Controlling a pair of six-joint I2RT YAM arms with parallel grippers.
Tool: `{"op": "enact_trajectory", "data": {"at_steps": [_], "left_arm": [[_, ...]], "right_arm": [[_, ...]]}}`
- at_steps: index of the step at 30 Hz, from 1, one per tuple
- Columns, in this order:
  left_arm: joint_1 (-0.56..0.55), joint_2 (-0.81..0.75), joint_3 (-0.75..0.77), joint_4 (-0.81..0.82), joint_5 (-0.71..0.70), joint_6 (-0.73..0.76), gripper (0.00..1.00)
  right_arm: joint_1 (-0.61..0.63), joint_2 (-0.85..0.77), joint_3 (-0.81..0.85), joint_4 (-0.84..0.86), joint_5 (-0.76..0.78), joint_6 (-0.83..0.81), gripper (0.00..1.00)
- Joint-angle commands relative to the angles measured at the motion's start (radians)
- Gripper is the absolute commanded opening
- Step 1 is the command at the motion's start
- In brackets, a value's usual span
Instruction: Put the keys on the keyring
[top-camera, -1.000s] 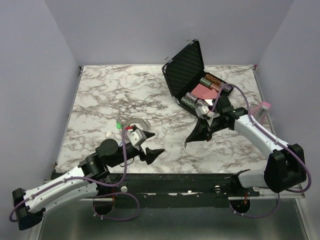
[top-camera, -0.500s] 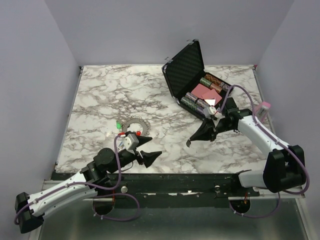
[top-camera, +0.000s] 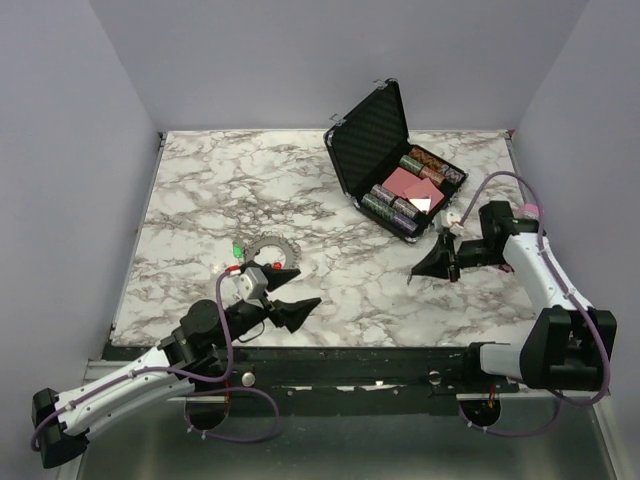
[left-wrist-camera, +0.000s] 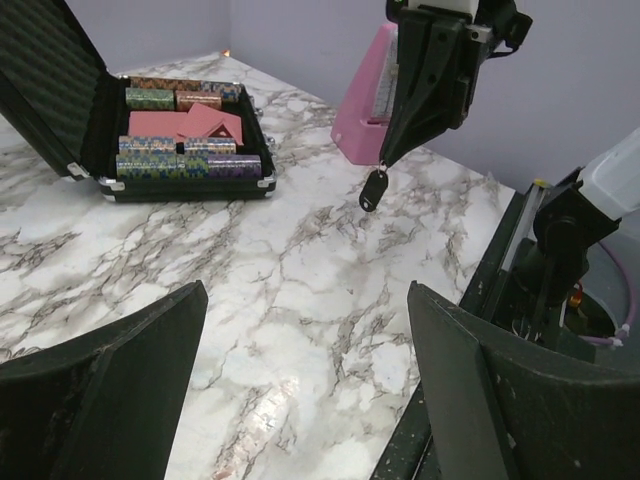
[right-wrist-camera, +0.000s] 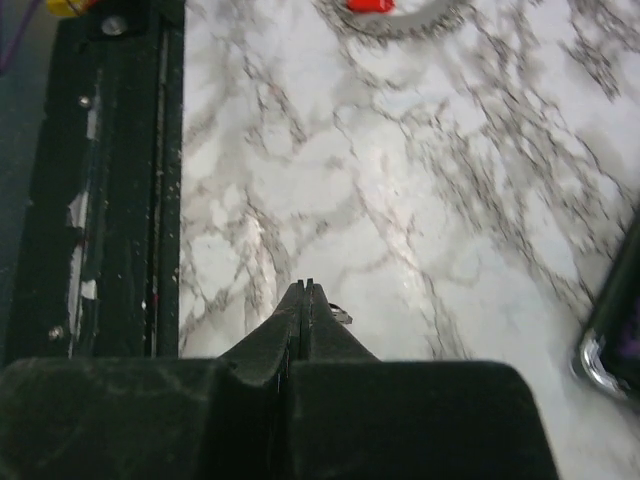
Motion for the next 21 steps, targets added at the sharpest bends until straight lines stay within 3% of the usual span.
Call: {"op": "enact_trajectory", "data": {"at_steps": [1, 7, 12, 21], "left_arm": [[0.004, -0.037, -0.028, 0.012, -0.050, 0.007, 0.91], [0.004, -0.062, -0.031, -0.008, -0.050, 0.000, 0.91], [0.004, -0.106, -0.044, -0.024, -0.055, -0.011, 0.91], [0.004, -0.111, -0.043, -0.034, -0.055, -0.017, 0.91]], "right_arm": [[-0.166, -0.019, 0.055, -0.240, 0.126, -0.195, 0.01], [-0.246, -0.007, 0.065, -0.261, 0.254, -0.215, 0.01], [-0.248, -0.042, 0.037, -0.151, 0.365, -0.092, 0.01], [-0.245, -0.004, -0.018, 0.013, 0.417, 0.069, 0.01]]}}
